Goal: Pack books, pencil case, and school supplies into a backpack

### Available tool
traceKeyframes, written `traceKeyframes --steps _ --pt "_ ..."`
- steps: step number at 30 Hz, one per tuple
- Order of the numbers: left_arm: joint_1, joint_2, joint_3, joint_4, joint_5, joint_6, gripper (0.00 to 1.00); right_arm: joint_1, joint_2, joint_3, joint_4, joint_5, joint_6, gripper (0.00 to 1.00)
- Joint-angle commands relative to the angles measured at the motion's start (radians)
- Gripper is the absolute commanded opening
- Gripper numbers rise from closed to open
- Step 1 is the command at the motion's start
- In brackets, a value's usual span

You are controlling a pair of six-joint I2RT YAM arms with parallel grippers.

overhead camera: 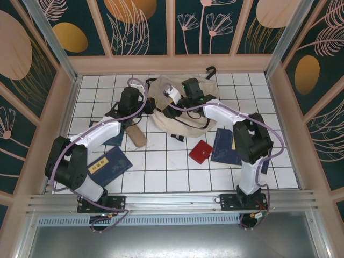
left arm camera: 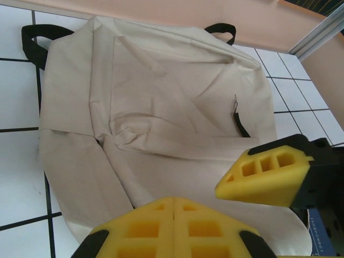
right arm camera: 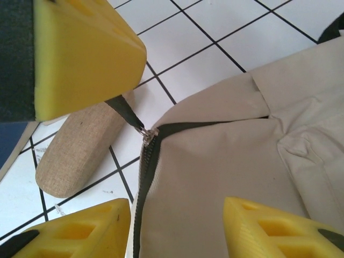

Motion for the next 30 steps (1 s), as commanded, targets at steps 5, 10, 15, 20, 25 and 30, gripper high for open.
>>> traceKeyframes --steps 5,10,15,20,25,30 --pt "0.007 0.004 0.026 0.030 0.014 0.023 0.00 0.002 0.041 0.042 -0.003 -0.058 -0.037 0.42" --pt "0.006 -0.004 0.023 0.026 0.000 0.026 0.00 -0.001 0.037 0.047 -0.001 -0.065 -0.034 0.15" --pt "0.007 -0.009 0.014 0.020 -0.020 0.041 0.00 -0.011 0.000 0.037 -0.011 -0.158 -0.025 0.21" --pt "0.006 -0.011 0.007 0.019 -0.025 0.044 0.00 -0.041 0.008 0.055 -0.050 -0.169 -0.011 0.26" --pt "0.006 -0.010 0.010 0.020 -0.024 0.044 0.00 -0.039 0.023 0.054 -0.062 -0.097 -0.022 0.14" --pt "0.006 -0.009 0.017 0.021 -0.026 0.047 0.00 -0.033 0.014 0.060 -0.064 -0.084 -0.041 0.00"
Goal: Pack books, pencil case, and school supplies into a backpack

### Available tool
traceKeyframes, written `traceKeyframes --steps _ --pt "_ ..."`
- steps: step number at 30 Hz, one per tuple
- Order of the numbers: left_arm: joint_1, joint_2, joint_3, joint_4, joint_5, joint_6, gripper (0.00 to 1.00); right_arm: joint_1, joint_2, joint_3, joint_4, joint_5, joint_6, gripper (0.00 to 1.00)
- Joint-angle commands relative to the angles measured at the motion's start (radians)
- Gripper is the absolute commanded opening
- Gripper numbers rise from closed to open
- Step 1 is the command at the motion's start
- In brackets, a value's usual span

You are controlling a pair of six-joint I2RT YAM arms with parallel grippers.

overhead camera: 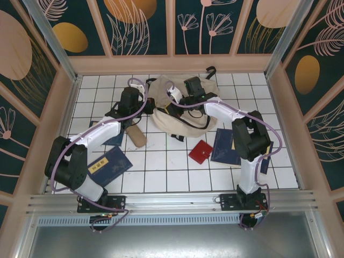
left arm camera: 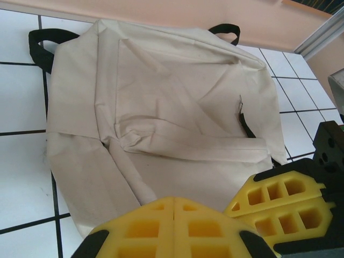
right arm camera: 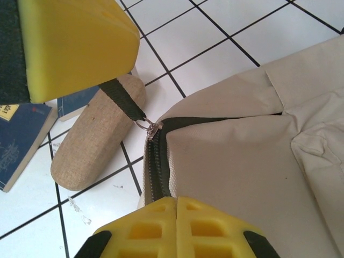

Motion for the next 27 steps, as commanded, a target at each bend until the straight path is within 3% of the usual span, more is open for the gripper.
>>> traceKeyframes --steps 1,6,12,27 --pt "0.006 -0.007 0.022 0.023 -0.006 0.031 0.00 0.009 -0.025 0.026 -0.030 0.013 -0.039 0.00" --pt "0.006 0.017 0.077 0.030 0.012 0.089 0.00 0.056 -0.091 -0.060 -0.052 -0.004 -0.099 0.00" --pt "0.006 0.111 0.167 -0.009 0.050 0.177 0.00 0.107 -0.180 -0.266 0.057 0.024 -0.046 0.00" --pt "0.008 0.228 0.217 -0.017 -0.058 0.219 0.00 0.122 -0.328 -0.471 0.085 0.100 -0.008 0.00"
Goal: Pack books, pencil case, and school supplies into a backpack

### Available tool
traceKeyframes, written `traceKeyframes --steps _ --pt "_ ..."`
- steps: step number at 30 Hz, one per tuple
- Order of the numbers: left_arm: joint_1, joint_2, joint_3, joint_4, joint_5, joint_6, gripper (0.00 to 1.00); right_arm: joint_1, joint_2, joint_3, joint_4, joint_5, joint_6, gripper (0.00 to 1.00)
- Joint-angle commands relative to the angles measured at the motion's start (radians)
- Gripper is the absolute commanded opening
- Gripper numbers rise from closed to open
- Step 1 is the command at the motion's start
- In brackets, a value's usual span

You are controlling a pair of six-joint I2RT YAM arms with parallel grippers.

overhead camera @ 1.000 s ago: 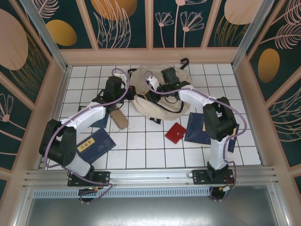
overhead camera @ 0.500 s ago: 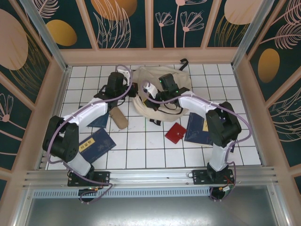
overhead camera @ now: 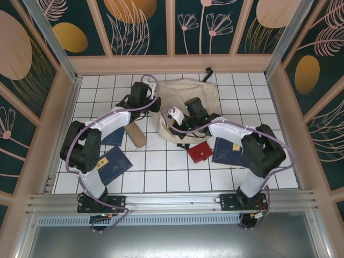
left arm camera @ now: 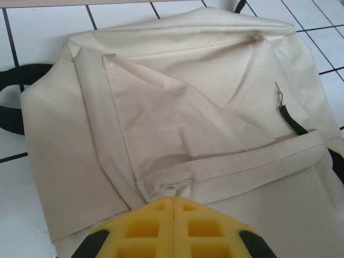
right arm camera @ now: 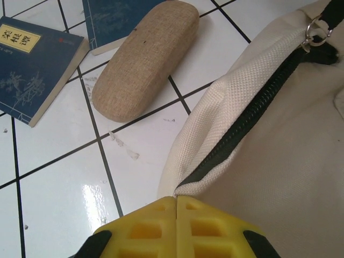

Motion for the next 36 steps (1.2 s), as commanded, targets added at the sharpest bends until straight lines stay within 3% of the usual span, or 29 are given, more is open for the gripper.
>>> traceKeyframes --steps 1,11,18,22,27,28,31,36 --pt "0.014 0.006 0.030 0.062 -0.076 0.035 0.00 0.008 -0.071 -0.046 -0.068 -0.008 0.008 0.00" --pt "0.015 0.076 0.061 0.111 -0.383 -0.001 0.00 -0.015 -0.182 -0.093 -0.101 0.044 -0.020 0.00" --pt "0.020 0.107 0.083 0.108 -0.515 -0.069 0.00 -0.017 -0.220 -0.071 0.062 0.234 0.048 0.00" --pt "0.040 0.091 0.110 0.055 -0.471 -0.134 0.00 -0.017 -0.203 -0.003 0.148 0.309 0.092 0.00" --pt "0.065 0.019 0.175 -0.081 -0.427 -0.219 0.61 -0.024 -0.124 0.122 0.160 0.338 0.107 0.00" --pt "0.074 0.002 0.176 -0.105 -0.425 -0.230 0.68 -0.026 -0.105 0.140 0.154 0.336 0.109 0.00" --pt "0.122 -0.069 0.150 -0.201 -0.408 -0.279 0.83 -0.027 -0.054 0.174 0.108 0.308 0.112 0.00" --pt "0.228 -0.245 -0.032 -0.302 -0.346 -0.333 0.91 -0.035 -0.012 0.170 0.107 0.310 0.188 0.00"
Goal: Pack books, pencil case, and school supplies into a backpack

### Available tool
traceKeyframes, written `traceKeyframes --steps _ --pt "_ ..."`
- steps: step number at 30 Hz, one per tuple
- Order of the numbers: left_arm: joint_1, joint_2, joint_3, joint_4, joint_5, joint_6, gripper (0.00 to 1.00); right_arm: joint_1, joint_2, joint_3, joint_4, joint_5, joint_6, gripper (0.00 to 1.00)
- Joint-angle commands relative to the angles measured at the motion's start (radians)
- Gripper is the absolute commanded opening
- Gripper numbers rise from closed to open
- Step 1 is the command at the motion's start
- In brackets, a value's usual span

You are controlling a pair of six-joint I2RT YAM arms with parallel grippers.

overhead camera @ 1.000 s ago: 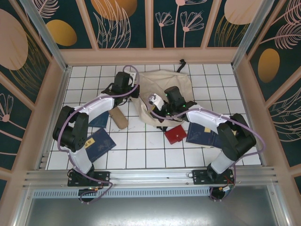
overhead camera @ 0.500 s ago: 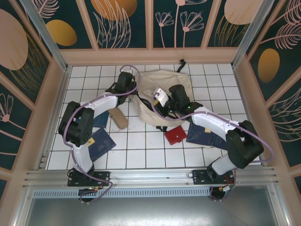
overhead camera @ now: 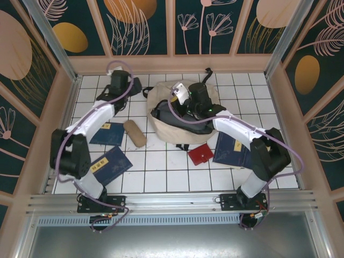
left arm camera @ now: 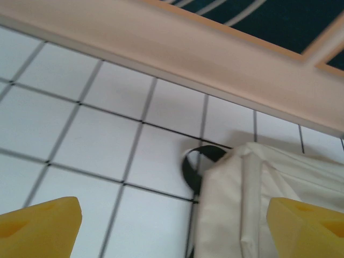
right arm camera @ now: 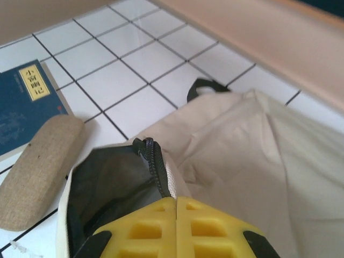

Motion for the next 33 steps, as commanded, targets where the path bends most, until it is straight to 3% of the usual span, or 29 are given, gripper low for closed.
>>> traceKeyframes --steps 1,5,6,8,10,13,18,26,30,33 --pt "0.057 -0.109 -0.116 -0.148 0.030 -0.067 0.92 -0.009 0.018 0.013 0.016 0.003 0.082 0.00" --pt "0.064 -0.203 -0.228 -0.155 0.097 -0.050 0.94 -0.010 0.043 0.054 -0.028 -0.038 0.092 0.02" --pt "0.064 -0.215 -0.241 -0.152 0.114 -0.050 0.95 -0.010 0.053 0.076 -0.047 -0.029 0.107 0.10" --pt "0.064 -0.230 -0.255 -0.137 0.171 -0.030 0.97 -0.019 0.058 0.122 -0.097 -0.003 0.159 0.35" --pt "0.063 -0.236 -0.251 -0.123 0.210 -0.015 0.99 -0.040 0.029 0.140 -0.132 0.032 0.252 0.51" --pt "0.056 -0.233 -0.226 -0.119 0.252 0.004 0.99 -0.112 -0.080 0.096 -0.177 0.076 0.444 0.61" --pt "-0.013 -0.184 -0.150 -0.117 0.279 0.027 0.98 -0.306 -0.225 -0.036 -0.390 0.162 0.706 0.64" --pt "-0.166 -0.044 0.006 -0.102 0.350 -0.033 0.99 -0.629 -0.367 -0.346 -0.555 0.287 0.796 0.66" --pt "-0.254 0.012 0.084 -0.089 0.397 -0.074 0.99 -0.730 -0.376 -0.456 -0.522 0.248 0.775 0.68" --pt "-0.329 0.071 0.147 -0.066 0.448 -0.119 0.97 -0.761 -0.337 -0.517 -0.465 0.115 0.759 0.66"
